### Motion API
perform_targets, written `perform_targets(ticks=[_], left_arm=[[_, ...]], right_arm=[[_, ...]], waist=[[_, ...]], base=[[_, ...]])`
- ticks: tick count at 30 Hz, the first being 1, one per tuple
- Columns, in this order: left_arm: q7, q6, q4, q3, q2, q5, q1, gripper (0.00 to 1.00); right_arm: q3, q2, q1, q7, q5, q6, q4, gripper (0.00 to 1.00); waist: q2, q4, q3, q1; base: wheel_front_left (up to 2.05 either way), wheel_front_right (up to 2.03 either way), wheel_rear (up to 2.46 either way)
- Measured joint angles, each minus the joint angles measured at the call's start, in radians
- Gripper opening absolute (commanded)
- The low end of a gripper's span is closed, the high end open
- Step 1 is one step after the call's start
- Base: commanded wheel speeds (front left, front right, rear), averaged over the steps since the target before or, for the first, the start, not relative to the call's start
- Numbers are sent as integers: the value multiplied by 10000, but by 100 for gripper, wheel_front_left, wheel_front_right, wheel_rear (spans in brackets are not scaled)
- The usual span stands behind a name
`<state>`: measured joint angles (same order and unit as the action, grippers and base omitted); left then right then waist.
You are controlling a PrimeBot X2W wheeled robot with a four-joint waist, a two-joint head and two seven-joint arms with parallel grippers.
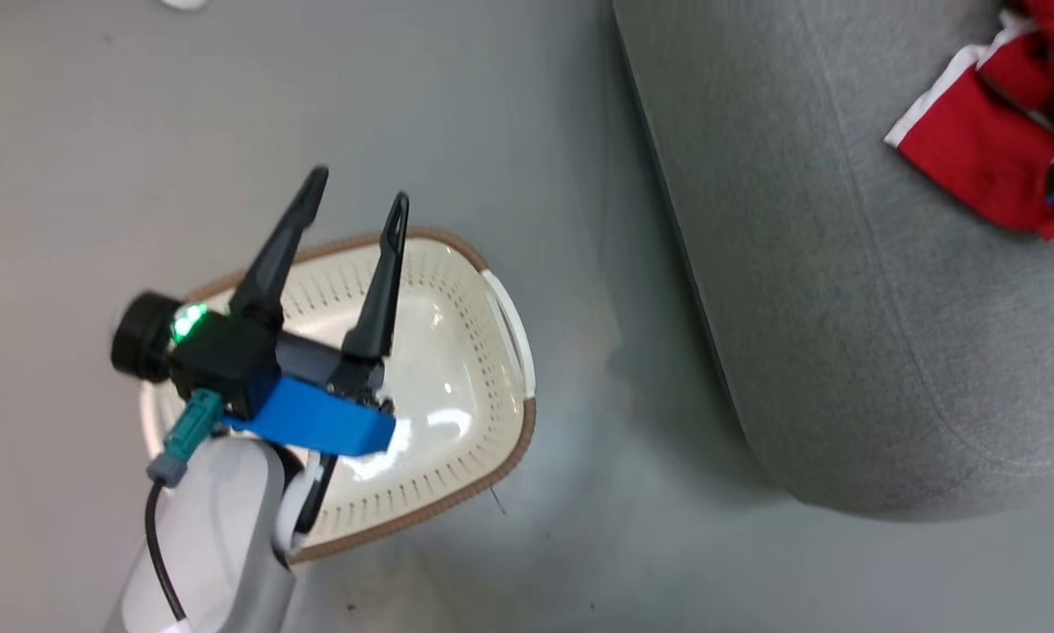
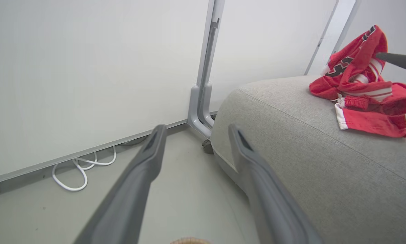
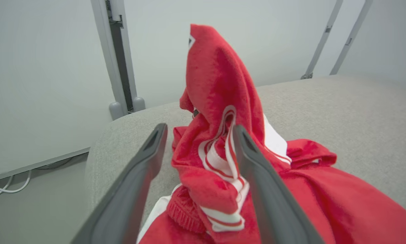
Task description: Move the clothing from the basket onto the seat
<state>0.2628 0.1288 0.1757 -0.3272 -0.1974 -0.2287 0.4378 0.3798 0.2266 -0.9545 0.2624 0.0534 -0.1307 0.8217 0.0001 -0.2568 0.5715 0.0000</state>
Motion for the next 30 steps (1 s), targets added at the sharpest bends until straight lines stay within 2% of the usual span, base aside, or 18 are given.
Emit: perform_targets(ticks=[10, 13, 22, 30], left_arm=[[2, 0, 639, 1020, 767, -251, -1611, 100], [0, 0, 729, 1615, 1016, -224, -2199, 100], [0, 0, 949, 2477, 1275, -136, -3252, 100], [0, 0, 1168, 2872, 1367, -188, -3780, 100]], right_arm=[[-1958, -209, 3198, 0, 491, 0, -2180, 100], [-2422, -472, 4645, -249, 639, 0, -3392, 100], [-2660, -1277, 7081, -1129, 460, 0, -5781, 100], [-2871, -1670, 8393, -1329, 288, 0, -6429, 100]], waist=[[0, 674, -2328, -3], [0, 1085, -3127, -3], [0, 2065, -4463, -2], [0, 2773, -5215, -2]], base=[[0, 0, 0], [0, 0, 0], [0, 0, 0], [0, 0, 0]])
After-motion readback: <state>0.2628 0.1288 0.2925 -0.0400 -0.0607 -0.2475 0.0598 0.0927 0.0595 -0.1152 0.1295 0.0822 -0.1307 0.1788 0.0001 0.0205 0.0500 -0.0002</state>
